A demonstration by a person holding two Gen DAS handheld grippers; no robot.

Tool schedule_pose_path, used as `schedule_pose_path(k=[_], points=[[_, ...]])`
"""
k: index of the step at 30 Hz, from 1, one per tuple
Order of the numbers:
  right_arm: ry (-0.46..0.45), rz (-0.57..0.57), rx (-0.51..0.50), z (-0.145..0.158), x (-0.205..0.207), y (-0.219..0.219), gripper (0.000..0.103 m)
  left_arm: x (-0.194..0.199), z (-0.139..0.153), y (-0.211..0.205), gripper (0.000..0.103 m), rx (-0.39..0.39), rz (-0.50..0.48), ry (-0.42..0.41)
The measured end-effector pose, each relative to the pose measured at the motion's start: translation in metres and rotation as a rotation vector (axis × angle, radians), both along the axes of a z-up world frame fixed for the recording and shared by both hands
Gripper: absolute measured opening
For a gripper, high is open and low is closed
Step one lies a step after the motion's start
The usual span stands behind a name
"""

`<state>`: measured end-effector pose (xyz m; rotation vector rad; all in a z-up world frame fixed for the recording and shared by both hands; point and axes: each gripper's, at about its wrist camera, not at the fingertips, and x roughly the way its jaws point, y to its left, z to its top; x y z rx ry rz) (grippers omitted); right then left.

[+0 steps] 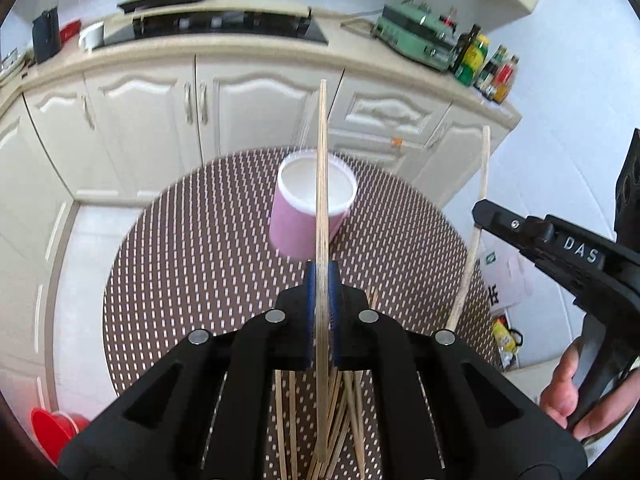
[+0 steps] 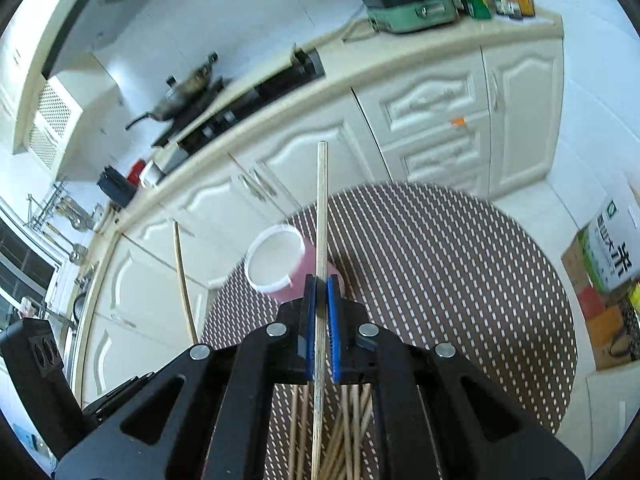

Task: Organize utensils
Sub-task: 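Lift both held sticks upright and carry them toward the pink cup, then lower the left tool's stick into the pink cup while the right tool lowers its stick in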

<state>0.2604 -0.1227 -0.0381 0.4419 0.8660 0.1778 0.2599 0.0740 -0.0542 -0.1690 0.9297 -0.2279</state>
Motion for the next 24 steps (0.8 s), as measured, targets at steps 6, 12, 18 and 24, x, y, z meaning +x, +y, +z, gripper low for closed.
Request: schedule_pose_path(k=[6,12,18,24], points=[[-0.110,-0.017,-0.019,0.020,0.024,0.011,0.005,0.025,0.027,0.001,0.006,-0.017,0.018,-0.094],[-0.193,-0.034,-0.045,0.034,0.045,0.018,0.005,0.053,0.048,0.001,0.007,-0.010,0.024,-0.175],[-0.253,-0.055,-0.072,0.046,0.064,0.024,0.005,0.079,0.060,0.002,0.007,-0.040,0.034,-0.231],[-0.283,-0.106,-0.064,0.042,0.088,0.022,0.005,0.107,0.066,-0.004,0.007,-0.068,0.034,-0.286]])
